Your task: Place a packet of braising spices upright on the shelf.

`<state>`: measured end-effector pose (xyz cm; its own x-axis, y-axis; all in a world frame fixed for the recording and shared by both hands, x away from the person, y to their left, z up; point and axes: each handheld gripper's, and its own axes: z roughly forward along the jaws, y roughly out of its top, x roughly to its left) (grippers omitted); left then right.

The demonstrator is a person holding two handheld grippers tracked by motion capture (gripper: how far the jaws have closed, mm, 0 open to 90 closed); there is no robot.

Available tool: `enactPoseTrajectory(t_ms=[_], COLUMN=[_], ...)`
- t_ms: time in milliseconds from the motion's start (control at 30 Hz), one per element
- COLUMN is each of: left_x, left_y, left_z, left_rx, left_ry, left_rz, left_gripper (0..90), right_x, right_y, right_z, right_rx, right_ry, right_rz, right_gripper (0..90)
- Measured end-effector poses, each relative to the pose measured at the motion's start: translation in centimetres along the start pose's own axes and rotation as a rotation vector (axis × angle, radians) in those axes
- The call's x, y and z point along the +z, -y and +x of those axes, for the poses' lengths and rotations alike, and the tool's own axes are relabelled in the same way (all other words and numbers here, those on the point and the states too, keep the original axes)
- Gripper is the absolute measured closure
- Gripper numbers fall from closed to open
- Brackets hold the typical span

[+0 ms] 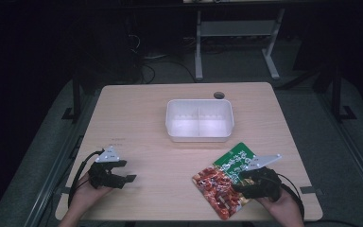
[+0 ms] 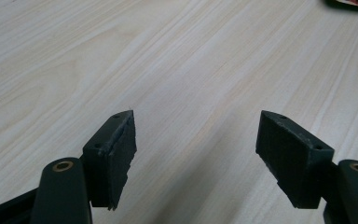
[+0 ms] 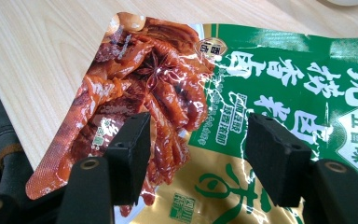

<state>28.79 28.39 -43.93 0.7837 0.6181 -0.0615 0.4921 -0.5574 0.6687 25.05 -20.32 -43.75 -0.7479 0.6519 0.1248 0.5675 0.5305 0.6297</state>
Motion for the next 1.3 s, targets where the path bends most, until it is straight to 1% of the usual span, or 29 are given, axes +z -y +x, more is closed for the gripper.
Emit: enactPoseTrajectory(t_ms=[200, 333, 433, 500, 533, 600, 767, 833, 867, 1000, 1033, 1067, 1100, 1133, 1200, 1300], left_x=[-0.1, 0.0, 0.2, 0.3, 0.6, 0.9, 1.7, 1.9, 2.1, 2.8, 3.1, 3.2, 3.2, 3.7, 4.1, 4.9], left_y=[-0.5, -1.3, -2.2, -2.5, -3.1, -3.6, -4.8, -5.0, -5.5, -6.9, -7.4, -7.7, -7.7, -8.3, -8.9, -9.6], left_z=[-0.8, -1.6, -2.5, -2.7, -3.3, -3.9, -5.0, -5.3, -5.8, -7.0, -7.4, -7.6, -7.6, -8.3, -8.9, -9.7], left_rx=[0.017, 0.031, 0.040, 0.046, 0.063, 0.080, 0.119, 0.123, 0.139, 0.169, 0.182, 0.185, 0.185, 0.202, 0.224, 0.243], left_ry=[0.005, 0.024, 0.051, 0.058, 0.071, 0.090, 0.110, 0.117, 0.126, 0.146, 0.153, 0.159, 0.159, 0.172, 0.185, 0.210], left_rz=[-0.012, -0.024, -0.036, -0.037, -0.033, -0.023, 0.007, 0.007, 0.013, 0.009, 0.010, 0.006, 0.006, 0.005, 0.014, 0.023], left_gripper=[28.6, 28.6, 29.7, 30.4, 31.2, 32.7, 37.1, 38.8, 40.1, 44.4, 44.7, 45.4, 46.1, 46.8, 48.2, 52.5], right_x=[-0.1, -0.2, -0.4, -0.5, -0.6, -0.8, -1.2, -1.3, -1.3, -1.7, -1.8, -1.9, -2.0, -2.1, -2.2, -2.4], right_y=[-0.1, 0.0, 0.1, 0.1, 0.1, 0.2, 0.4, 0.4, 0.5, 0.6, 0.7, 0.7, 0.7, 0.8, 0.8, 0.9], right_z=[0.0, -0.1, -0.3, -0.4, -0.5, -0.6, -0.9, -1.0, -1.1, -1.3, -1.3, -1.3, -1.3, -1.4, -1.4, -1.5], right_rx=[0.004, 0.002, 0.011, 0.012, 0.015, 0.021, 0.025, 0.030, 0.032, 0.037, 0.036, 0.035, 0.037, 0.038, 0.043, 0.049], right_ry=[0.001, 0.004, 0.007, 0.010, 0.015, 0.017, 0.027, 0.031, 0.033, 0.041, 0.041, 0.046, 0.047, 0.050, 0.053, 0.057], right_rz=[-0.003, -0.006, -0.013, -0.014, -0.019, -0.020, -0.028, -0.029, -0.031, -0.041, -0.042, -0.045, -0.047, -0.050, -0.056, -0.063], right_gripper=[39.5, 39.4, 39.3, 39.3, 39.2, 39.2, 39.3, 39.2, 39.3, 39.2, 39.2, 39.2, 39.3, 39.2, 39.2, 39.2])
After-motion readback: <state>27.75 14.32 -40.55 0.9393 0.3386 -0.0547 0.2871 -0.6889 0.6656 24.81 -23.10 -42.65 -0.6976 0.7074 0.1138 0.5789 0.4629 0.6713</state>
